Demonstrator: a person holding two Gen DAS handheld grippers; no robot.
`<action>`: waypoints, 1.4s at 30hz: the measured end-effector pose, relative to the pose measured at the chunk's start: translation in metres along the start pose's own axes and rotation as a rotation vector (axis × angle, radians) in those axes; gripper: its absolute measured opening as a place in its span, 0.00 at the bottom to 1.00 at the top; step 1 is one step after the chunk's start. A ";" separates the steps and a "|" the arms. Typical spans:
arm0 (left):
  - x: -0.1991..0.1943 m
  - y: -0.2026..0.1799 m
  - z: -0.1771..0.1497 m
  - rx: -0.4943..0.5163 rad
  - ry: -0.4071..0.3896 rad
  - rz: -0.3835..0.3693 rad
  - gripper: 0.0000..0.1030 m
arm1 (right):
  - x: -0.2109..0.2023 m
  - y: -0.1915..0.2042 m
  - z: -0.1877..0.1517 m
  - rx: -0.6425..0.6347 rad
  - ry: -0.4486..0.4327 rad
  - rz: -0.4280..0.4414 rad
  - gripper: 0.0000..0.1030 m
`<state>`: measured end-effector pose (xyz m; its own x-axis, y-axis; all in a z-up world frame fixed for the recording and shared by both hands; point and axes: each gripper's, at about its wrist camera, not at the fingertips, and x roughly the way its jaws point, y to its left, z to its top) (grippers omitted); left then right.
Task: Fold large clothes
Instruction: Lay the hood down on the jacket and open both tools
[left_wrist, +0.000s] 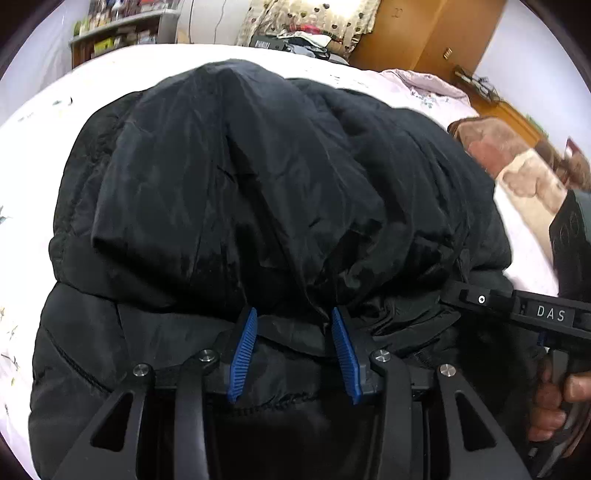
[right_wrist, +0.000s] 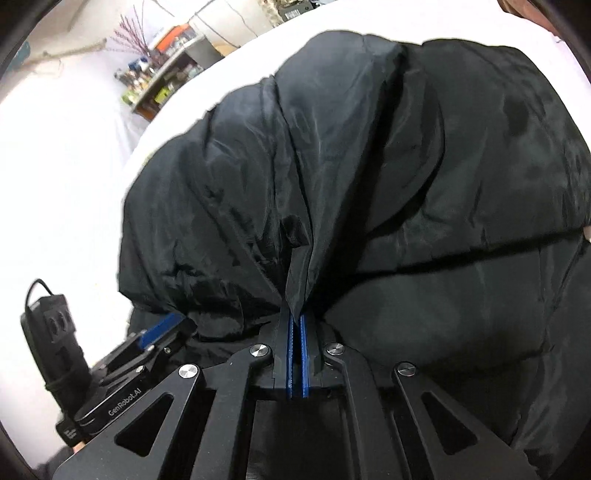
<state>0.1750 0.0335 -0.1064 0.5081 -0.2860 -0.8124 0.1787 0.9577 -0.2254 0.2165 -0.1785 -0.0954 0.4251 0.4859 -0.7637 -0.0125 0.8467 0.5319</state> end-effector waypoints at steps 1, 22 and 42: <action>0.000 -0.001 -0.002 0.003 0.002 0.012 0.43 | 0.004 -0.003 -0.004 -0.001 0.009 -0.009 0.02; 0.003 0.002 -0.007 0.003 -0.002 0.006 0.43 | -0.043 0.032 0.075 -0.174 -0.253 -0.206 0.19; -0.052 0.037 0.107 0.052 -0.257 0.079 0.43 | -0.030 0.039 0.118 -0.201 -0.265 -0.244 0.19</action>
<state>0.2451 0.0810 -0.0150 0.7183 -0.2155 -0.6616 0.1700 0.9764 -0.1334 0.3100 -0.1856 -0.0082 0.6557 0.2156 -0.7236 -0.0481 0.9683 0.2450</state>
